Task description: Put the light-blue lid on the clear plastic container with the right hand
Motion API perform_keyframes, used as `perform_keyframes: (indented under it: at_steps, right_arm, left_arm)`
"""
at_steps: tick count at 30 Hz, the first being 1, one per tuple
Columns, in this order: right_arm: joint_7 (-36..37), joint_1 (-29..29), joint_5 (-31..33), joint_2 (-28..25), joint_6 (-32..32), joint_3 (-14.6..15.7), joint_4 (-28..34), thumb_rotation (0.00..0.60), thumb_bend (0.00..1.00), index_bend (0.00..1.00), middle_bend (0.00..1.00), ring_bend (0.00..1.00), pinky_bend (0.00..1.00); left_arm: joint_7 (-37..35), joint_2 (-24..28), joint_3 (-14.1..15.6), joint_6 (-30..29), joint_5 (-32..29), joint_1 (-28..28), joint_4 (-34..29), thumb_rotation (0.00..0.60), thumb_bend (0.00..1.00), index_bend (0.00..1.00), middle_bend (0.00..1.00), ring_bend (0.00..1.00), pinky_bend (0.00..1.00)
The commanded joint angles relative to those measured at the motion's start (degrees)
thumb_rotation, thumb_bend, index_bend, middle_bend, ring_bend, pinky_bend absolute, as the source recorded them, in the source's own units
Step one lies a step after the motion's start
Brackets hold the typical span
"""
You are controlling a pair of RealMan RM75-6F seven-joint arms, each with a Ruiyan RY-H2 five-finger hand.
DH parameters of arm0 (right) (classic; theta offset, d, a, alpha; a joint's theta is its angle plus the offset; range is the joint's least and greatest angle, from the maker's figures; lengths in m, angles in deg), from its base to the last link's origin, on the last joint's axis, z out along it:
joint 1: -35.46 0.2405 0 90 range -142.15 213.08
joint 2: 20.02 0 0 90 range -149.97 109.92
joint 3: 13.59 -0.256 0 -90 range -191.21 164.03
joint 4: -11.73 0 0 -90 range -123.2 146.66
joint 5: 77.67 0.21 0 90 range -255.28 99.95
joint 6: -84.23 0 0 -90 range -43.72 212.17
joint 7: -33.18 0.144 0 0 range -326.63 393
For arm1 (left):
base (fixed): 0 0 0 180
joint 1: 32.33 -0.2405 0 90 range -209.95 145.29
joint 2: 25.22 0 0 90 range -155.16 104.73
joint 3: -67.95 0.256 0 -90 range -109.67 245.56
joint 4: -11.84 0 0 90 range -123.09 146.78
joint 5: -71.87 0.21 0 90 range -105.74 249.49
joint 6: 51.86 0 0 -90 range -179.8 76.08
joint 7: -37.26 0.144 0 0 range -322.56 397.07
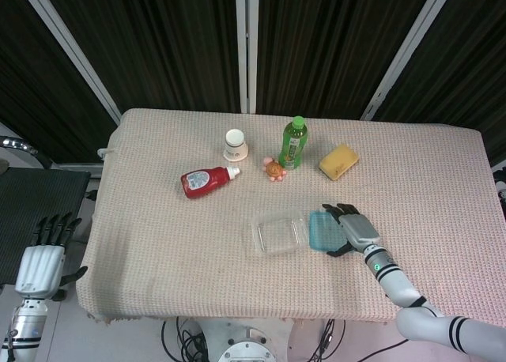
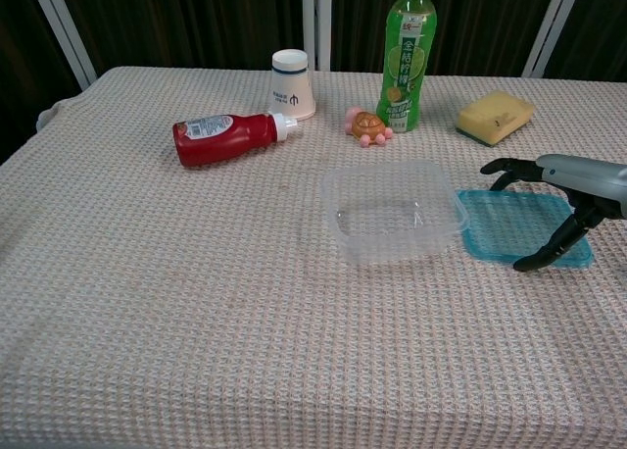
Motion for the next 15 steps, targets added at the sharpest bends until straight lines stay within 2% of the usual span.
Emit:
perform_keyframes:
  at_steps: [1,9,15]
  right_arm:
    - [-0.62,-0.22,0.13,0.28,-0.98,0.03,-0.2,0.6,0.02,0.0,0.29,0.0,0.0]
    - [-0.58,-1.03,-0.82,-3.21,-2.77,0.12,3.05,0.6,0.04,0.0,0.33,0.0,0.0]
    - [4.44,-0.31,-5.89,-11.66,-0.99,-1.06,9.68,0.6,0.04,0.0,0.32,0.0,0.0]
  left_arm:
    - [-0.04,0.01,-0.01,0.1,-0.11,0.0,0.04,0.6,0.06,0.12,0.05,0.0,0.0]
    - [0.1,-0.02,0.03,0.2,0.03,0.1,-0.04,0.6,0.06,0.12,0.05,0.0,0.0]
    - [0.91,0.3,-0.14,-0.22,0.29,0.14,-0.78,0.6,0.06,0.12,0.05,0.0,0.0]
